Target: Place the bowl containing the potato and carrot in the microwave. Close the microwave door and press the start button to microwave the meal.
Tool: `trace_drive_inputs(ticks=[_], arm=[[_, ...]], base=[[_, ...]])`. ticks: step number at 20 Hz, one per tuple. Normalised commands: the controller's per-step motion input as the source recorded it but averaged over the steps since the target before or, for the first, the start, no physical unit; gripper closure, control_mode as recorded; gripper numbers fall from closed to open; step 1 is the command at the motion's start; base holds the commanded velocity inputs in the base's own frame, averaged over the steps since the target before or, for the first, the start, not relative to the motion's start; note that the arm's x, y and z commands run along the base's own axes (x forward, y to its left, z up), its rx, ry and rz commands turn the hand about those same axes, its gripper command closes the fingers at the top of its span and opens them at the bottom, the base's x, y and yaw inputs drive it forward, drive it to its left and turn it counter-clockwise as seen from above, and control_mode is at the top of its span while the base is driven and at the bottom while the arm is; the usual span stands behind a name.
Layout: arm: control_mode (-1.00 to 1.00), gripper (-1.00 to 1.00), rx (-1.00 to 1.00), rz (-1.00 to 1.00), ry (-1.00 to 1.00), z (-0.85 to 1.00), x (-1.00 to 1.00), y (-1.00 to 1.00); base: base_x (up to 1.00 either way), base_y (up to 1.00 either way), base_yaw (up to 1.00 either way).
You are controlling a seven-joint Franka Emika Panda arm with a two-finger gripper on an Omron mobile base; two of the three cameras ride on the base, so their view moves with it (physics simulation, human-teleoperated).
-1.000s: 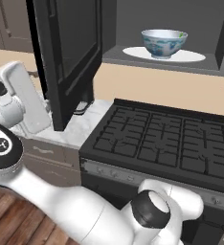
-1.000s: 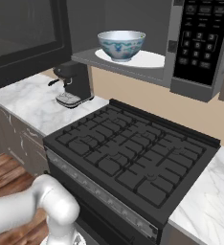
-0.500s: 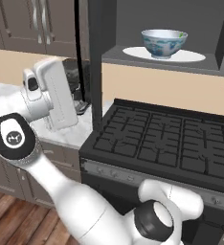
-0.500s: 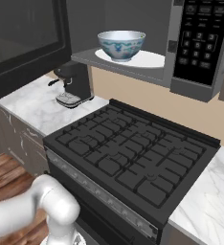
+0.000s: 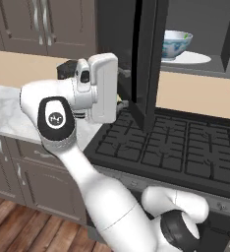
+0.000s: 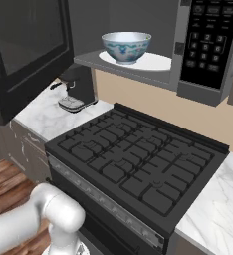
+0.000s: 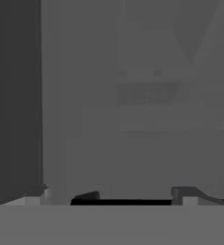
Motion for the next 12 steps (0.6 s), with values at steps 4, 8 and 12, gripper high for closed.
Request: trace_drive_inputs(ticks=[4, 8, 12], arm=[[-1.00, -1.00, 0.20, 0.00, 0.01, -0.02, 0.08, -1.00], [-1.00, -1.00, 0.22, 0.01, 0.04, -0.02, 0.31, -1.00], [-1.00, -1.00, 0.22, 0.09, 0.05, 0.00, 0.63, -1.00]], base=[[0.00, 0.00, 0.00], [0.00, 0.00, 0.00], [0.00, 0.00, 0.00]])
